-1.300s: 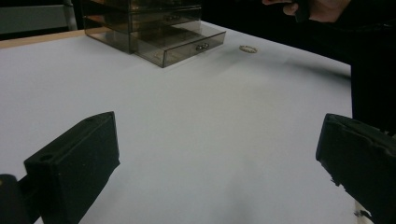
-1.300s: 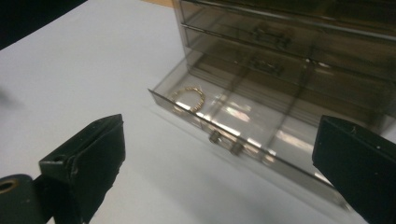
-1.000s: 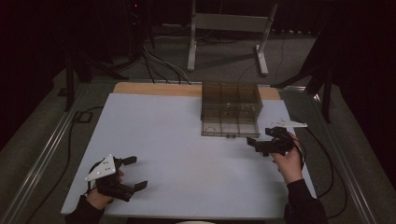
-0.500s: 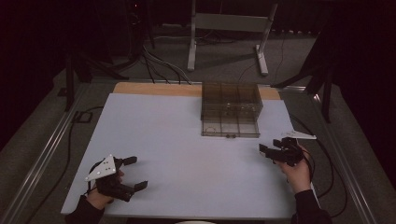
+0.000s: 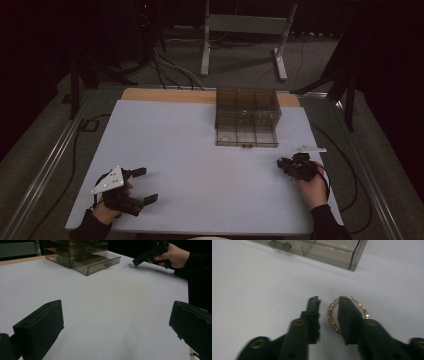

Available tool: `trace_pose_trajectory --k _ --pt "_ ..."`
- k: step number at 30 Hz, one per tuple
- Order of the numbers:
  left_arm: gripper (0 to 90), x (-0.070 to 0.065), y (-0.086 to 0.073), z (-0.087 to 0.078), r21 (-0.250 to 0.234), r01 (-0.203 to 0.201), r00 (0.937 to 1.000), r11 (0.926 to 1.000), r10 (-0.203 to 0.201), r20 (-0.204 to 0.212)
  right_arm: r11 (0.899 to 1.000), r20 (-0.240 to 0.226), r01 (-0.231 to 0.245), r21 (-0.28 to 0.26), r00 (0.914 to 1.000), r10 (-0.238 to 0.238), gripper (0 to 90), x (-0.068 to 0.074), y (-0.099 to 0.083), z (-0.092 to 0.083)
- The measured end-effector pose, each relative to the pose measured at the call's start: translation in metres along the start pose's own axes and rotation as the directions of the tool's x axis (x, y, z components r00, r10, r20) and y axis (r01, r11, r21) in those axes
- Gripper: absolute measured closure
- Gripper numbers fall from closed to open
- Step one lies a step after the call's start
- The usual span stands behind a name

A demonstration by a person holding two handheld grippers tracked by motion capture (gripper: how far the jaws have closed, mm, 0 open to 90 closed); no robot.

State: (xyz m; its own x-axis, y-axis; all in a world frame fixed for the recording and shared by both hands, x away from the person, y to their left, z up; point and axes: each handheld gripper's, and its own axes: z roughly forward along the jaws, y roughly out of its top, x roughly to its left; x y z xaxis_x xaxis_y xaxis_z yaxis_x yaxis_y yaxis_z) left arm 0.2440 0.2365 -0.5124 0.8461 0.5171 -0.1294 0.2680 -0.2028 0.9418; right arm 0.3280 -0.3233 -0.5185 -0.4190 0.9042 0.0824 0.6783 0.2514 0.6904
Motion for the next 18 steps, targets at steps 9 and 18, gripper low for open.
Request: trace_pose_trajectory --k 9,18 --pt "0.4 0.0001 0.0 -0.0001 0.001 -0.001 1.0 1.0 0.001 -0.001 0.998 0.048 0.037 0.042 0.9981 -0.039 84.7 0.0031 -0.0008 0.0075" --pt "0.5 -0.0001 -0.0002 -0.0002 0.002 0.0 1.0 1.0 0.0 0.0 0.998 0.042 0.038 0.041 0.9983 -0.04 86.6 0.0021 0.0031 0.0032"
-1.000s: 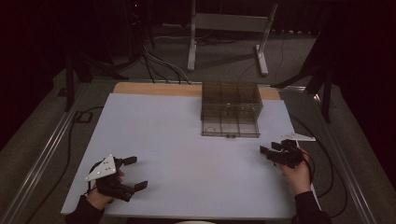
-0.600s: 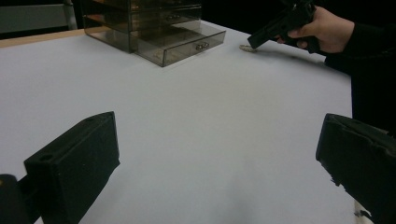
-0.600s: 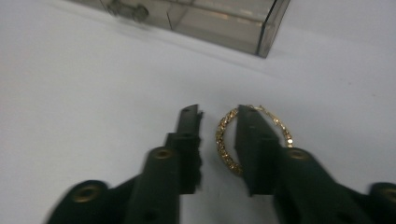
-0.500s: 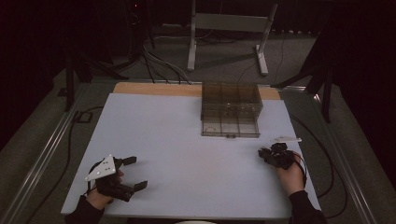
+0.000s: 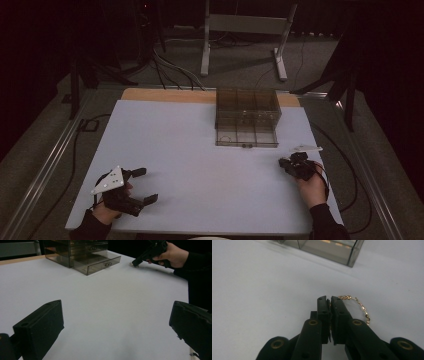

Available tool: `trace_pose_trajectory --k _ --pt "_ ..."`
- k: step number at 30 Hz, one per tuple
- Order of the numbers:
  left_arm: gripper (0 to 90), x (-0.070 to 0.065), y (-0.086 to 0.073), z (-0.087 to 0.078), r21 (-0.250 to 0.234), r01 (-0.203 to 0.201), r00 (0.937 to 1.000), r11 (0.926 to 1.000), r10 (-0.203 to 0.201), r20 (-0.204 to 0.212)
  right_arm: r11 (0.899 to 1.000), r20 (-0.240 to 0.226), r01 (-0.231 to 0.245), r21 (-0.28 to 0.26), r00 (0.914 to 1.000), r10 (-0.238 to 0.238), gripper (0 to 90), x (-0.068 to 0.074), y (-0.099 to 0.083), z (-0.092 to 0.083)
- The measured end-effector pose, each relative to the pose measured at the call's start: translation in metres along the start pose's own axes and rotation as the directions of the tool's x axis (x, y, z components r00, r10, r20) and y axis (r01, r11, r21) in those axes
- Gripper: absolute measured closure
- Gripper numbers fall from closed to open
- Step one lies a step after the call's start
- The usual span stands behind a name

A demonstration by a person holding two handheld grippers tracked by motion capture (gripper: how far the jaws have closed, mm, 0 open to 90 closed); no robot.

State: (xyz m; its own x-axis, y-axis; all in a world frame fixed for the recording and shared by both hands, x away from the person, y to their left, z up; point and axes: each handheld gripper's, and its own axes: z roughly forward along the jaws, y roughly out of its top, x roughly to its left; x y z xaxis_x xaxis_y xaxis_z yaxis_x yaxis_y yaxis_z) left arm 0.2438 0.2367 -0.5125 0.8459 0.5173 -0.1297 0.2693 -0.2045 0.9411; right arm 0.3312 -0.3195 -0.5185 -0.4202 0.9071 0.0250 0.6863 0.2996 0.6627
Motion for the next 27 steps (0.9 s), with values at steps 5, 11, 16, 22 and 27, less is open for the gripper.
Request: trace_pose_trajectory --k 5,11,16,22,27 --pt "0.5 0.0 0.0 0.001 0.005 -0.005 1.0 1.0 0.005 0.002 1.0 -0.009 -0.012 -0.026 0.9999 0.012 86.6 0.0 0.004 -0.008" --pt "0.5 0.0 0.0 0.0 0.004 -0.002 1.0 1.0 0.002 0.002 0.999 -0.027 -0.007 -0.041 0.9996 0.006 86.6 0.003 0.009 -0.013" --pt "0.4 0.0 0.0 0.0 -0.001 0.001 1.0 1.0 -0.001 0.003 0.999 -0.034 0.001 -0.052 0.9994 -0.003 86.6 0.006 0.016 -0.015" --pt "0.4 0.0 0.0 0.0 0.001 0.0 1.0 1.0 0.0 0.001 0.998 -0.043 0.019 -0.062 0.9988 -0.022 86.6 0.012 0.026 -0.016" --pt "0.4 0.0 0.0 0.0 -0.001 0.002 1.0 1.0 -0.002 0.004 0.996 -0.054 0.04 -0.075 0.9976 -0.044 86.6 0.017 0.037 -0.016"
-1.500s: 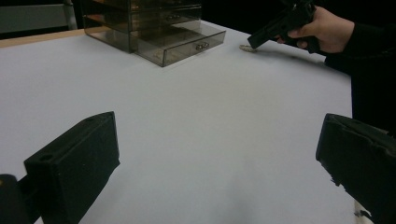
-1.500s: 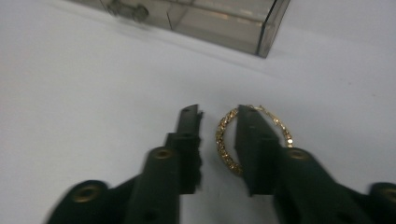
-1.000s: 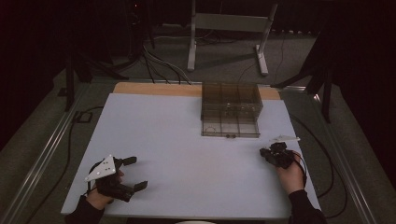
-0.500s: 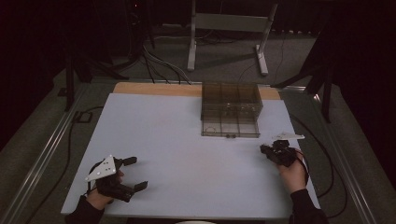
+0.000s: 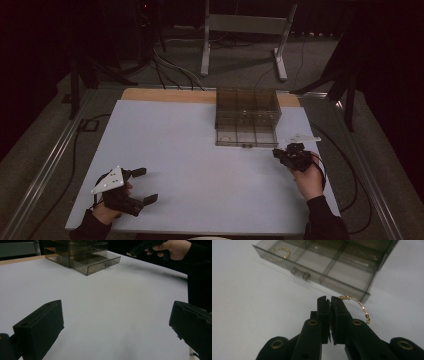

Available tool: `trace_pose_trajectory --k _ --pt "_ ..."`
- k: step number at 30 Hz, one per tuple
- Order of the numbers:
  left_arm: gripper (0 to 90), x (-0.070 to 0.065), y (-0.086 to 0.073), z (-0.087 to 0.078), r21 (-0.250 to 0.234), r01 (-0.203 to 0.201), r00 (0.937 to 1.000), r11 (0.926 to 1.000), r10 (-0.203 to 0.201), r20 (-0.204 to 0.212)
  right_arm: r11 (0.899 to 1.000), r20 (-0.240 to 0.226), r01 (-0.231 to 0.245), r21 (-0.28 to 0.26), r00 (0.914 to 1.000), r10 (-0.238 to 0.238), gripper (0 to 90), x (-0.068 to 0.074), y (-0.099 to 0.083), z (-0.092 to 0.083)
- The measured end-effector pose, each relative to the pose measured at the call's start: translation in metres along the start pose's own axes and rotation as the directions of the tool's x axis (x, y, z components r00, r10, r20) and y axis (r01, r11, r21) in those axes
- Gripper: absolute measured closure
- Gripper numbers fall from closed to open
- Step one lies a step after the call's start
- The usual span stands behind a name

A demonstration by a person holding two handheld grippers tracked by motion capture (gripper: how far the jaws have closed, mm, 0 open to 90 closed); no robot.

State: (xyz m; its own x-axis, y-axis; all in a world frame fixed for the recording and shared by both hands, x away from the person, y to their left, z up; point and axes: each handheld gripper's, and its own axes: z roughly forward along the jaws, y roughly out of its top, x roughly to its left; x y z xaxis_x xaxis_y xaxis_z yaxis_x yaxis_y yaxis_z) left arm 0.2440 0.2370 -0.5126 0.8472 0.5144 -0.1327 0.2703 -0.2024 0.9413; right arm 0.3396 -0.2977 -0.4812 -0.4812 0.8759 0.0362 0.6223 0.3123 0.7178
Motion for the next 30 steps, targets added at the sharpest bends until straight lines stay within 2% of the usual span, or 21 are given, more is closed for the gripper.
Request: trace_pose_trajectory --k 7,8,15,30 --pt "0.5 0.0 0.0 0.0 0.0 -0.001 1.0 1.0 0.001 -0.001 1.0 -0.012 0.025 -0.01 0.9996 -0.026 86.6 0.007 0.016 0.004" --pt "0.4 0.0 0.0 0.0 -0.002 0.0 1.0 1.0 0.0 0.0 0.999 -0.018 0.041 -0.012 0.999 -0.041 86.6 0.011 0.023 0.006" --pt "0.5 0.0 0.0 0.0 0.0 -0.001 1.0 1.0 0.001 0.0 0.997 -0.037 0.075 -0.002 0.9965 -0.075 86.6 0.019 0.043 0.017" --pt "0.5 -0.001 0.001 0.0 0.0 -0.007 1.0 1.0 0.007 0.002 0.994 -0.081 0.108 0.002 0.9908 -0.108 86.5 0.037 0.069 0.044"
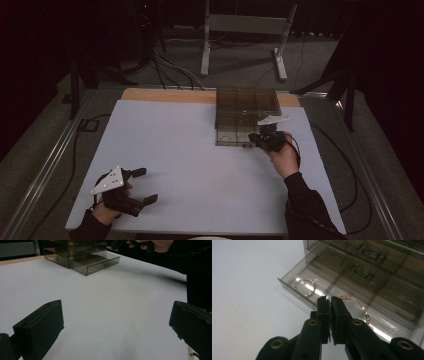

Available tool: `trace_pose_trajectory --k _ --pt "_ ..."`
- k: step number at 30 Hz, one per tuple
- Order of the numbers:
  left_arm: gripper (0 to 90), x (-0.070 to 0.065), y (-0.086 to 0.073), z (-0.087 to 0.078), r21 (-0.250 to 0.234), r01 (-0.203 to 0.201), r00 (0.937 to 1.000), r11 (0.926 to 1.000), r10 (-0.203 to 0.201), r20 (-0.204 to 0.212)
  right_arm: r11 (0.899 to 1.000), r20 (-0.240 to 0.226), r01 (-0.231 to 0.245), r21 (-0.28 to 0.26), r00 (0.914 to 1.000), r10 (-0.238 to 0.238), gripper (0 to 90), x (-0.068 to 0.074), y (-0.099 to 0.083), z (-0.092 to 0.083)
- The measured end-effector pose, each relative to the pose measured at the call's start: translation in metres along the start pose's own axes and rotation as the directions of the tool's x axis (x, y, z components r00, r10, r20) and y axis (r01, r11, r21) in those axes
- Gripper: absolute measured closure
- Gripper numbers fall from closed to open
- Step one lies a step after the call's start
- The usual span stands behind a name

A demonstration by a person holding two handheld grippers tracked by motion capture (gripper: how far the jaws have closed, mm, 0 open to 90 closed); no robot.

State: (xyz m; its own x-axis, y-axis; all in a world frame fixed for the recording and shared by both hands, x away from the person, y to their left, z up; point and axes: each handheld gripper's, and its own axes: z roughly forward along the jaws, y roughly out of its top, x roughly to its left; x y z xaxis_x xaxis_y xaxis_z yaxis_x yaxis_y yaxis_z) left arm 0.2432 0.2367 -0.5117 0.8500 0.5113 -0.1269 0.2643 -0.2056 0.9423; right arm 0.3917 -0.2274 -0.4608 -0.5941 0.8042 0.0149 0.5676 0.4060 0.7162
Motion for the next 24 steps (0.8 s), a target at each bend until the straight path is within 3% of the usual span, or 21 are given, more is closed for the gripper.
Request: trace_pose_trajectory --k 24 --pt "0.5 0.0 -0.001 -0.002 -0.005 0.002 1.0 1.0 -0.002 -0.008 0.999 -0.048 0.032 0.009 0.9983 -0.031 86.5 0.021 0.036 0.036"
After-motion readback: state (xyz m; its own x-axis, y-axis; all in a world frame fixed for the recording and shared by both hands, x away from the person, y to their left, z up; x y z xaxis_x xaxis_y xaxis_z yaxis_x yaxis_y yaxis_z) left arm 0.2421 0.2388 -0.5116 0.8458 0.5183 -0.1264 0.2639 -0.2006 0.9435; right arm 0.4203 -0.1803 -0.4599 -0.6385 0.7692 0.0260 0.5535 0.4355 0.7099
